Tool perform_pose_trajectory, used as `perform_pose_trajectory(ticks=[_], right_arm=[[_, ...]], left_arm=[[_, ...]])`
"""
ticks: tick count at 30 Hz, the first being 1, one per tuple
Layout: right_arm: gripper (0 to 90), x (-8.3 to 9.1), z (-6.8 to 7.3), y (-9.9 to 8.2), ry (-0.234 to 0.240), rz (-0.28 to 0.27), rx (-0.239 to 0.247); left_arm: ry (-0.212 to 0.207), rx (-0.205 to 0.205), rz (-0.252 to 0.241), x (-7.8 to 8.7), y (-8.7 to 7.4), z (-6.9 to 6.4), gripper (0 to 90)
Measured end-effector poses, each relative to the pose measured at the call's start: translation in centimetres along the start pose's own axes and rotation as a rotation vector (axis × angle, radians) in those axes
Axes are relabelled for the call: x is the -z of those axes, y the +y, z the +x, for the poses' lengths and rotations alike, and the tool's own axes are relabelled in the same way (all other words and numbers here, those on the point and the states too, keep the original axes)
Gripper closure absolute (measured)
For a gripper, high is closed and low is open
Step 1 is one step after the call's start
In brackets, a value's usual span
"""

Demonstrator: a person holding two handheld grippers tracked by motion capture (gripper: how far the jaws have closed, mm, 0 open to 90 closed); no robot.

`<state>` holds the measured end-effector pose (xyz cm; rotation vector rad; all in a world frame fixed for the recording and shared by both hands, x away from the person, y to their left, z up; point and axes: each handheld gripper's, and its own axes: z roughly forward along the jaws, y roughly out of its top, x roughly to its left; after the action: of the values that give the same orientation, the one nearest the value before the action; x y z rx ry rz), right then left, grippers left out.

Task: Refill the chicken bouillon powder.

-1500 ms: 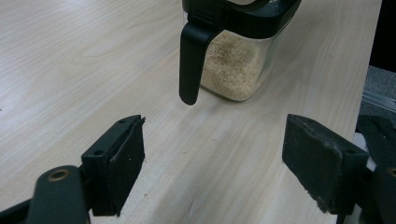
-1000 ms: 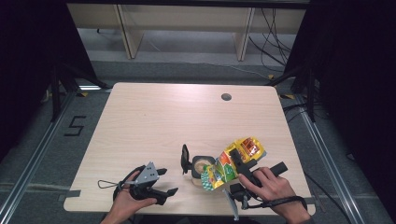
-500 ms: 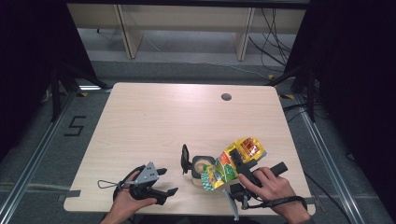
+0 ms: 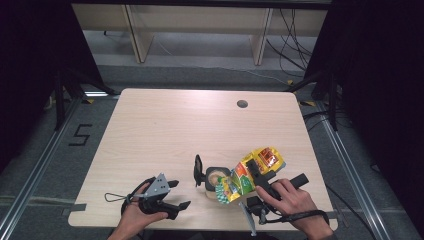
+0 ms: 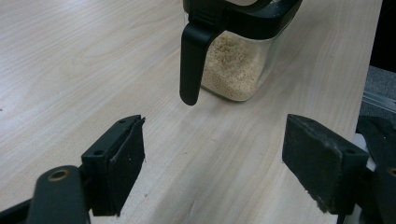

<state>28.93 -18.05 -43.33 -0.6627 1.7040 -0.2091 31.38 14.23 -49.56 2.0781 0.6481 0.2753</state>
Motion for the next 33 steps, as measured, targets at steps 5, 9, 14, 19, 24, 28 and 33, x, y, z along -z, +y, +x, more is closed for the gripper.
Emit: perform_pose_trajectory(ticks=[5,9,14,19,24,28,33], right_arm=[[50.3,0.07,0.14,0.04,0.0,0.007,-0.022],[50.3,0.08,0.16,0.0,-0.005,0.007,-0.025],[50.3,0.05,0.01,-0.15,-0.005,-0.002,-0.006],[50.3,0.13,0.12,-0.16,-0.004,0.008,-0.029],[50.3,0.07,0.05,-0.3,0.0,0.002,-0.015],[50.3,0.05,0.08,-0.26,-0.009,-0.006,-0.015],[50.4,0.1,0.07,-0.3,-0.012,-0.004,-0.022]], left_arm=[[0.003,-0.005,-0.003,0.01,0.01,0.02,20.7],[0.001,-0.014,-0.003,0.02,0.04,0.06,20.7],[0.004,-0.008,-0.006,0.01,0.03,0.05,20.7],[0.004,-0.001,-0.002,0.01,0.01,0.0,20.7],[0.001,-0.005,-0.005,-0.01,0.02,0.06,20.7],[0.002,0.0,0.0,0.01,0.0,0.02,20.6],[0.0,-0.007,-0.001,0.03,0.01,0.04,20.6]])
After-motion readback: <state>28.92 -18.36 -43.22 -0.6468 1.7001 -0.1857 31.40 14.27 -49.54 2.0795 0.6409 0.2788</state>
